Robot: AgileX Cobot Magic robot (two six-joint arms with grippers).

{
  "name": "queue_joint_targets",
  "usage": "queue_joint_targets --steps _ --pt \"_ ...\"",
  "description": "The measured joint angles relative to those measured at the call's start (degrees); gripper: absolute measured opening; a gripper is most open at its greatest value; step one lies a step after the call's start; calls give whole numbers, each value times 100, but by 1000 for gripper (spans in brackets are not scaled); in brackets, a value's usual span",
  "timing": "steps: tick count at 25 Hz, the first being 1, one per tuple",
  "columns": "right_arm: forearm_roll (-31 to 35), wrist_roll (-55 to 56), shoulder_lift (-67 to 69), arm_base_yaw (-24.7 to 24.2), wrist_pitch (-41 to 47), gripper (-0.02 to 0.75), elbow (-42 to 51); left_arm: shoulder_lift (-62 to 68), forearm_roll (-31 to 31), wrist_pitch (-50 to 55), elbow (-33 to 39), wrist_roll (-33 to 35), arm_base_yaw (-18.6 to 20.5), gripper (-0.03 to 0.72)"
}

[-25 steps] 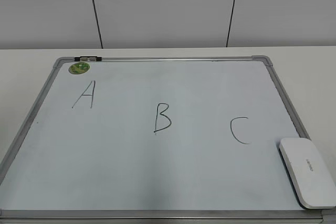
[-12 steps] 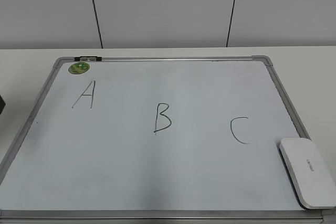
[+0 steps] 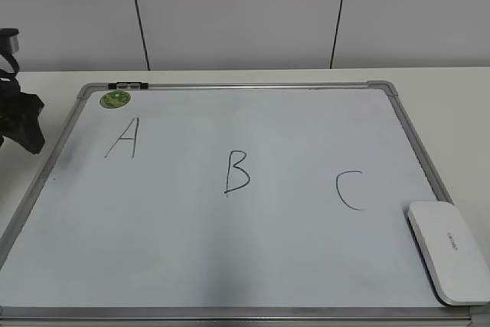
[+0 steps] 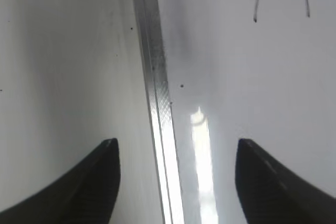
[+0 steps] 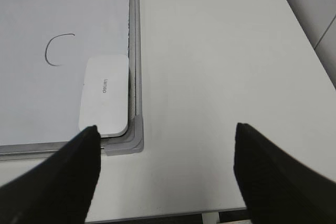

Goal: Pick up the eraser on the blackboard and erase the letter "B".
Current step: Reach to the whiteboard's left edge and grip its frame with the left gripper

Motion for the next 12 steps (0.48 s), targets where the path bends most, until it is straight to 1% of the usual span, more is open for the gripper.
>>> queue_joint_targets --steps 3,10,11,12 --pt "0 0 0 0 0 587 0 289 0 8 -149 41 0 470" --pt "0 0 0 0 0 587 0 909 0 8 -410 64 0 464" --pt "0 0 0 0 0 607 0 962 0 8 -453 64 11 464" --pt "0 0 0 0 0 600 0 1001 0 8 -497 66 12 464"
